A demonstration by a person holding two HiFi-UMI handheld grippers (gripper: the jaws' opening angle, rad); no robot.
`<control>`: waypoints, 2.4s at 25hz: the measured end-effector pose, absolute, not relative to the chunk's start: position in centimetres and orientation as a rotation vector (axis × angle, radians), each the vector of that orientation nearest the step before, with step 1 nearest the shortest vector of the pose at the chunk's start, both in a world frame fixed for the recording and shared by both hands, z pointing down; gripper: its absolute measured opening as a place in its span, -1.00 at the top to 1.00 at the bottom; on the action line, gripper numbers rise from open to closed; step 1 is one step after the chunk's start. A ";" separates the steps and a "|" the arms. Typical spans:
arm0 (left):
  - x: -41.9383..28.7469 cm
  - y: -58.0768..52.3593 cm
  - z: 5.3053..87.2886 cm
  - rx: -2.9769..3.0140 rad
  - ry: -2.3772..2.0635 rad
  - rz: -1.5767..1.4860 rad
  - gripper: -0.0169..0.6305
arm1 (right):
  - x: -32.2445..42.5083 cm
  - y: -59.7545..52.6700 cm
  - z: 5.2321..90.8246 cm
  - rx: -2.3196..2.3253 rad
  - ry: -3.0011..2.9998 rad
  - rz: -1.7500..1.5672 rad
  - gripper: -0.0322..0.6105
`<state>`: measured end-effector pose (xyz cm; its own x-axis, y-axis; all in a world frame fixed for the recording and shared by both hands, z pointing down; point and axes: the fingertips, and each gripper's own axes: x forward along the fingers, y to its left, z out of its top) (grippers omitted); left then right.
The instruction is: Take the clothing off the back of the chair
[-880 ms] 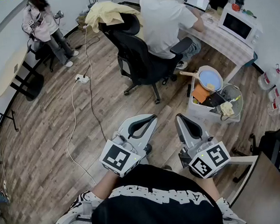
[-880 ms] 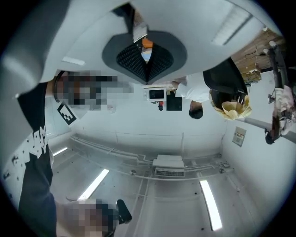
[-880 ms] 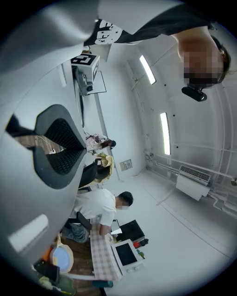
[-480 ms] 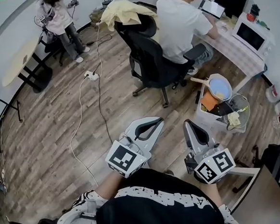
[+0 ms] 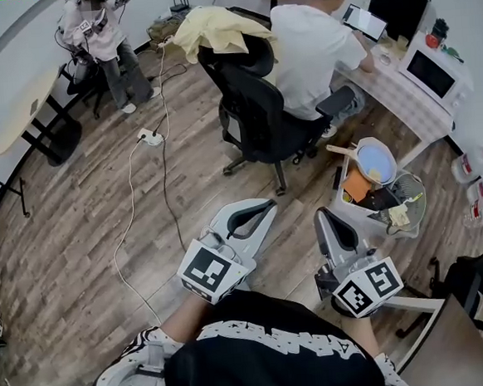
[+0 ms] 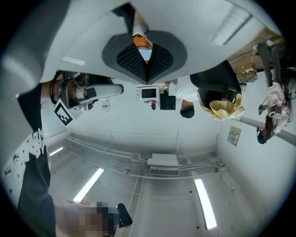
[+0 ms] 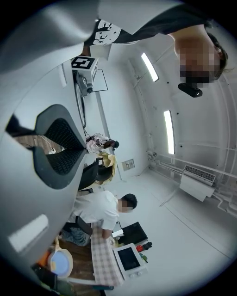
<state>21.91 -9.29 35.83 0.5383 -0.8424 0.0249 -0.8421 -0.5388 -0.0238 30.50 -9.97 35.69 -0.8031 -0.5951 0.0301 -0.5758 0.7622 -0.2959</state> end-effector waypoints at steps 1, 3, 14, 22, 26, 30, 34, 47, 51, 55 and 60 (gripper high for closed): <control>21.5 -9.6 35.9 -2.744 1.507 -0.056 0.94 | 30.0 -10.4 35.7 -0.952 2.889 -0.449 0.85; 20.3 -10.3 36.2 -2.733 1.528 -0.060 0.94 | 28.8 -11.1 35.8 -0.929 2.899 -0.444 0.85; 13.7 -14.5 35.8 -2.704 1.572 -0.057 0.94 | 22.3 -15.8 35.0 -0.885 2.917 -0.431 0.85; 10.8 -17.4 35.6 -2.742 1.514 -0.027 0.94 | 19.3 -18.5 35.0 -0.943 2.914 -0.430 0.81; 9.3 -18.2 35.7 -2.759 1.473 -0.030 0.93 | 17.6 -19.4 35.1 -0.973 2.904 -0.428 0.80; 7.1 -18.9 35.9 -2.776 1.474 -0.039 0.88 | 15.7 -20.3 35.2 -0.995 2.896 -0.424 0.79; 4.5 -19.4 35.9 -2.754 1.479 -0.033 0.84 | 14.0 -20.9 35.2 -1.015 2.889 -0.412 0.77; 1.8 -20.9 35.8 -2.752 1.500 -0.042 0.73 | 12.2 -22.7 35.2 -1.063 2.883 -0.406 0.67; 1.4 -22.1 35.2 -2.716 1.499 -0.038 0.67 | 11.8 -24.3 34.7 -1.059 2.885 -0.373 0.60; 0.0 -23.5 35.4 -2.688 1.556 -0.054 0.65 | 11.2 -26.0 34.5 -1.053 2.881 -0.348 0.60; -2.2 -26.4 35.2 -2.629 1.623 -0.093 0.57 | 9.9 -28.9 33.7 -1.057 2.875 -0.288 0.53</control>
<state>-2.18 -26.42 35.19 0.4472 -0.8941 0.0240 -0.8910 -0.4477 -0.0750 9.92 -28.94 33.74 -0.7621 -0.6475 0.0036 -0.6354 0.7467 -0.1967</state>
